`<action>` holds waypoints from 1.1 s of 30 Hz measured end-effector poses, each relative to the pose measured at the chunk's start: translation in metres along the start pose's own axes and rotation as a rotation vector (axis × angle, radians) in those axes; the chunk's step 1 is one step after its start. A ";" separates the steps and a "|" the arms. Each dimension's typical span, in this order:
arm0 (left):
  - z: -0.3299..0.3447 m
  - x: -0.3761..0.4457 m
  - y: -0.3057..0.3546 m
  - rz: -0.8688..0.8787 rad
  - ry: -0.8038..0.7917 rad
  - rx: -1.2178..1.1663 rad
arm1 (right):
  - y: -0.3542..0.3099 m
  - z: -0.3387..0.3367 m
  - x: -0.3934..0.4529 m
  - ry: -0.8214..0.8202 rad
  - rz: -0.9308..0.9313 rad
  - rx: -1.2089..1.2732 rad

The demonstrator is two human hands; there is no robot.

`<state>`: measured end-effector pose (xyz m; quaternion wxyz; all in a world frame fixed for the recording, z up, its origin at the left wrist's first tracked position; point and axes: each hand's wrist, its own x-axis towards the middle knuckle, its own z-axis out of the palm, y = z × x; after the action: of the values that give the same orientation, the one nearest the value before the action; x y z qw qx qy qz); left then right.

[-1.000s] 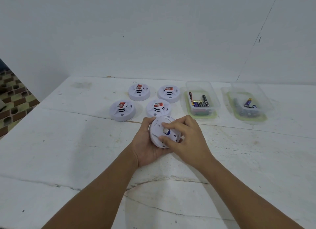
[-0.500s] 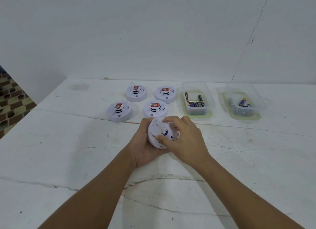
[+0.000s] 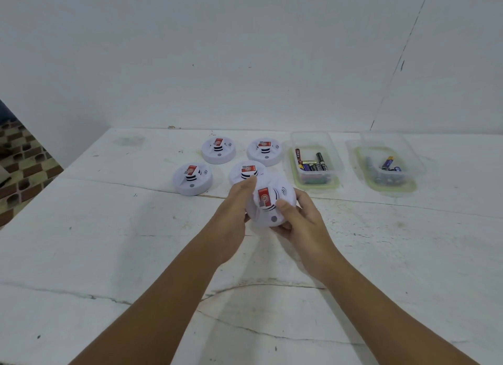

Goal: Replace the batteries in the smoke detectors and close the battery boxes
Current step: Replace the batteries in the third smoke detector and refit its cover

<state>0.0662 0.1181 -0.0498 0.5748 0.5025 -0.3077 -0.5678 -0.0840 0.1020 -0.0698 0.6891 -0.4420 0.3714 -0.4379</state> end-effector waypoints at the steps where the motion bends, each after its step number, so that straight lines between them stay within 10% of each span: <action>1: -0.005 0.001 -0.001 -0.004 0.011 0.011 | 0.000 -0.001 0.003 0.001 0.054 0.111; 14: -0.037 0.001 -0.032 0.286 0.200 0.496 | 0.015 -0.018 0.024 -0.195 0.123 -0.183; 33: -0.034 -0.005 -0.039 0.315 0.158 0.594 | 0.029 -0.024 0.020 -0.143 0.001 -0.313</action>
<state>0.0834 0.1362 -0.0955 0.5062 0.6366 -0.4877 -0.3172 -0.0908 0.0835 -0.1078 0.6367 -0.5737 0.3854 -0.3419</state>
